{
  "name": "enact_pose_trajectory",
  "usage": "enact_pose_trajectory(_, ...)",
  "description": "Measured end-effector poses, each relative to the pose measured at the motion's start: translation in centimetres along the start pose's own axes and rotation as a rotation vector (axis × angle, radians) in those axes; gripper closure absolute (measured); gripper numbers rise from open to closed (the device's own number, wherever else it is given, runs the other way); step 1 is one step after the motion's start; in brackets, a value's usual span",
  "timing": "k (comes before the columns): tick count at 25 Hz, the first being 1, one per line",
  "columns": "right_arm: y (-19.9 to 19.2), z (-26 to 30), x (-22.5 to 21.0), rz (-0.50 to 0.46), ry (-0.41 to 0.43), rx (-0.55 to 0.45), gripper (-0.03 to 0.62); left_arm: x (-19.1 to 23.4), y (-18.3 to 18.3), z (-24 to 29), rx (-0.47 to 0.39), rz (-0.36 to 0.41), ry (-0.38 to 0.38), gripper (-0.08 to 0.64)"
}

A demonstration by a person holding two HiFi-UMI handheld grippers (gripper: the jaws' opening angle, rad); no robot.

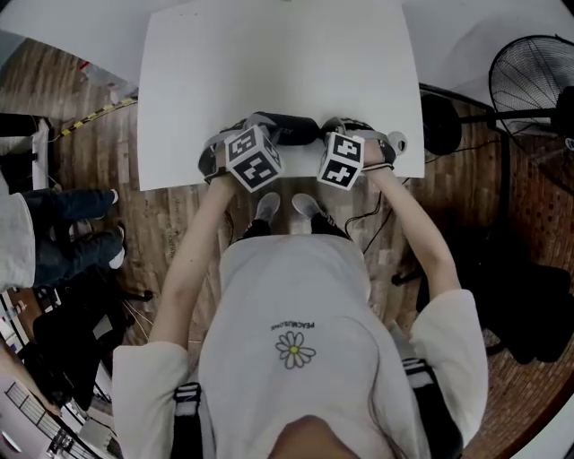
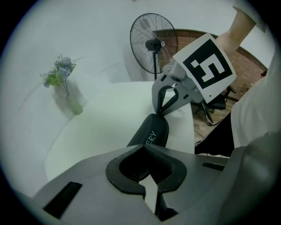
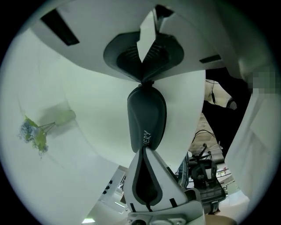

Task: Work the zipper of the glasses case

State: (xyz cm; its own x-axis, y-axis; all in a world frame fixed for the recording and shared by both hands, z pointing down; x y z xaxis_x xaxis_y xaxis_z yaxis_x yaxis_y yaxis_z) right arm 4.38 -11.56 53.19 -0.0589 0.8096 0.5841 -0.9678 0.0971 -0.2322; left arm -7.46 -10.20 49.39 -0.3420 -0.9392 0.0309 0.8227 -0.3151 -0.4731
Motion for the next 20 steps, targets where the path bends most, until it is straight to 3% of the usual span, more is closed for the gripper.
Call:
enact_pose_trajectory(9, -0.3, -2.0, 2.5, 0.194, 0.061, 0.013, 0.584, -0.3, -0.1, 0.1, -0.024, -0.039, -0.023, 0.546)
enact_pose_trajectory(14, -0.4, -3.2, 3.6, 0.198, 0.1, 0.011, 0.584, -0.7, 0.3, 0.0, -0.028, -0.031, -0.026, 0.547)
enact_pose_trajectory(18, -0.1, -3.7, 4.6, 0.308, 0.108, 0.031, 0.584, -1.1, 0.2, 0.0, -0.033, -0.034, -0.015, 0.548)
enact_pose_trajectory(20, 0.2, -4.3, 5.2, 0.307, 0.13, 0.022, 0.584, -1.2, 0.2, -0.1, -0.033, -0.037, -0.02, 0.548)
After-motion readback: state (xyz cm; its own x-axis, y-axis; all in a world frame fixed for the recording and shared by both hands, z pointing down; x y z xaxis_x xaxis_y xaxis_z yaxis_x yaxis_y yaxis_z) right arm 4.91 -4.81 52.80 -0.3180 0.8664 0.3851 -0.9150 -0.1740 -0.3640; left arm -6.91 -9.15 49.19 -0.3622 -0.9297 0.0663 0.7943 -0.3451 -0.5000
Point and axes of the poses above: the fingertips, and each gripper's own axes: z forward along the fingers, x to its left, y out of its top, the point moved 6 cm from there along -z, backward along the fingers, and after that the axes turned 15 degrees about -y, right-handed, at the moved point
